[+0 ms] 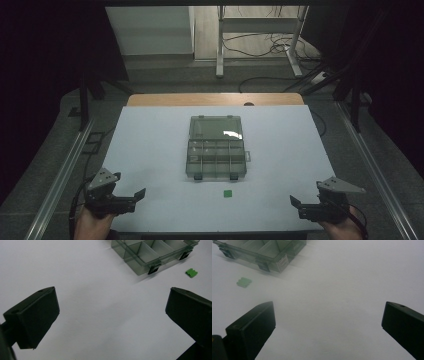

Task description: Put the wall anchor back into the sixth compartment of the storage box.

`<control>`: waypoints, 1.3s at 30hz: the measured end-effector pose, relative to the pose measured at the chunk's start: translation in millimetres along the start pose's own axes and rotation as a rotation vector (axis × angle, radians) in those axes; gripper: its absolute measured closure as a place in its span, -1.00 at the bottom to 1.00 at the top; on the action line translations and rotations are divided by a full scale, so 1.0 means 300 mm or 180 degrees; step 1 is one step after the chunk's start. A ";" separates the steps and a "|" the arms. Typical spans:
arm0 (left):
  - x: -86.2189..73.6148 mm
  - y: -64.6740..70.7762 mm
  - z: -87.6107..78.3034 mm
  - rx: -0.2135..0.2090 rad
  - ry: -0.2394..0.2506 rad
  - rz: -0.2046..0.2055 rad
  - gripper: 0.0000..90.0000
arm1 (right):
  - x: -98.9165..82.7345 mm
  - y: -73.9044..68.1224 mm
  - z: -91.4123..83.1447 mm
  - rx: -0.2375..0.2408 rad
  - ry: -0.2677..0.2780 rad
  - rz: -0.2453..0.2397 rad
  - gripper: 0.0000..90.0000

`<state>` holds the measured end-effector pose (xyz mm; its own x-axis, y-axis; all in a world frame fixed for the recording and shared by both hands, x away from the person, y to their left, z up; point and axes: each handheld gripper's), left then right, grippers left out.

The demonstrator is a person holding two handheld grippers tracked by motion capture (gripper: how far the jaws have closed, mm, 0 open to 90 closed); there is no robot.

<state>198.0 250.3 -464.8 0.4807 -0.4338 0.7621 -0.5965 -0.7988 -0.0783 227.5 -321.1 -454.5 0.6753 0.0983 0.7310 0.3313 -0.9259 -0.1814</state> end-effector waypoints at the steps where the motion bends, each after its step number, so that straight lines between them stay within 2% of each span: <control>1: 0.000 -0.001 0.002 -0.0015 0.0003 -0.0007 -1.00 | 0.000 0.002 0.001 0.0010 -0.0006 0.0015 -1.00; 6: -0.003 -0.012 0.004 -0.0065 0.0049 -0.0079 -1.00 | 0.002 0.002 0.004 0.0019 -0.0008 0.0020 -1.00; 11: 0.002 -0.008 0.010 -0.0143 0.0048 -0.0081 -1.00 | 0.003 0.001 0.004 0.0024 -0.0010 0.0012 -1.00; 14: 0.008 0.001 0.016 -0.0173 0.0022 -0.0067 -1.00 | 0.010 -0.003 -0.008 0.0152 0.0101 0.0043 -1.00; 18: 0.009 0.000 0.017 -0.0201 0.0053 -0.0111 -1.00 | 0.014 -0.004 -0.010 0.0182 0.0128 0.0066 -1.00; 22: 0.014 0.000 0.016 -0.0217 0.0062 -0.0142 -1.00 | 0.017 -0.001 -0.001 0.0181 0.0085 0.0073 -1.00; 28: 0.035 0.013 0.033 -0.0315 0.0102 -0.0102 -1.00 | 0.013 0.005 -0.005 0.0130 0.0084 0.0086 -1.00; 33: 0.055 0.022 0.051 -0.0359 0.0089 -0.0039 -1.00 | 0.013 0.006 -0.014 0.0144 0.0154 0.0078 -1.00; 36: 0.069 0.028 0.062 -0.0392 0.0105 0.0004 -1.00 | 0.012 0.007 -0.012 0.0145 0.0128 0.0094 -1.00; 39: 0.080 0.036 0.077 -0.0407 0.0058 0.0063 -1.00 | 0.013 0.004 -0.009 0.0156 0.0107 0.0102 -1.00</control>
<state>217.8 221.7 -462.2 0.4570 -0.4403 0.7728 -0.6834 -0.7300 -0.0117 228.7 -322.9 -450.2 0.6638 0.0561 0.7458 0.3423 -0.9094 -0.2363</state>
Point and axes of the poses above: each handheld gripper's, and its own axes: z roughly forward along the jaws, x roughly out of its top, y roughly to its right, and after that the axes turned 14 degrees about z, right-handed
